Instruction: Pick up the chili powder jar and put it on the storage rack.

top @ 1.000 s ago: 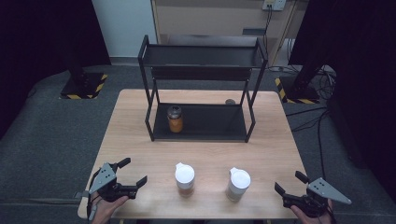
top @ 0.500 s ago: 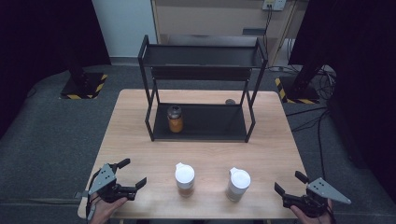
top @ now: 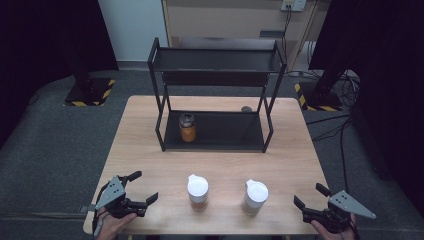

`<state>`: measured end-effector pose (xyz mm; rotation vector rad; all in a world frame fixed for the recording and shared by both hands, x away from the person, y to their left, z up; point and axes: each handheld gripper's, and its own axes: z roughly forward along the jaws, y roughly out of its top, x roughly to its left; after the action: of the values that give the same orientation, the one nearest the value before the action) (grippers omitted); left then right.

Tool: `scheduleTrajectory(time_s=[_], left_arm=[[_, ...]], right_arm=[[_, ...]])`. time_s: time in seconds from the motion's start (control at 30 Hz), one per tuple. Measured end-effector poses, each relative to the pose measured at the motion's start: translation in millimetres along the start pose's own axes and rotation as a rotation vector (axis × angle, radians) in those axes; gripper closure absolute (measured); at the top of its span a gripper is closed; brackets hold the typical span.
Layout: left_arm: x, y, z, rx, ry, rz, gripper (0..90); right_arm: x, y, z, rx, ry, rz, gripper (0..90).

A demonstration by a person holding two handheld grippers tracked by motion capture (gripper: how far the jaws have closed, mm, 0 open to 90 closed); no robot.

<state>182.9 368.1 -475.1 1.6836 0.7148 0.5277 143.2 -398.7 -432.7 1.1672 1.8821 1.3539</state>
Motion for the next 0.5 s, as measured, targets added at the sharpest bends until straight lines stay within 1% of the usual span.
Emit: scheduleTrajectory(time_s=[0.37,0.43,0.5], left_arm=[[1.0,0.5,0.8,0.005,-0.012,-0.001,1.9],[1.5,0.1,0.9,0.004,-0.014,-0.003,1.9],[1.8,0.0,1.1,0.006,-0.015,-0.005,1.9]], right_arm=[[2.5,4.5,-2.0,-0.008,0.001,0.008,7.1],[2.4,6.3,-4.0,-0.025,0.015,0.02,7.3],[4.6,10.9,-5.2,-0.035,0.026,0.015,7.3]])
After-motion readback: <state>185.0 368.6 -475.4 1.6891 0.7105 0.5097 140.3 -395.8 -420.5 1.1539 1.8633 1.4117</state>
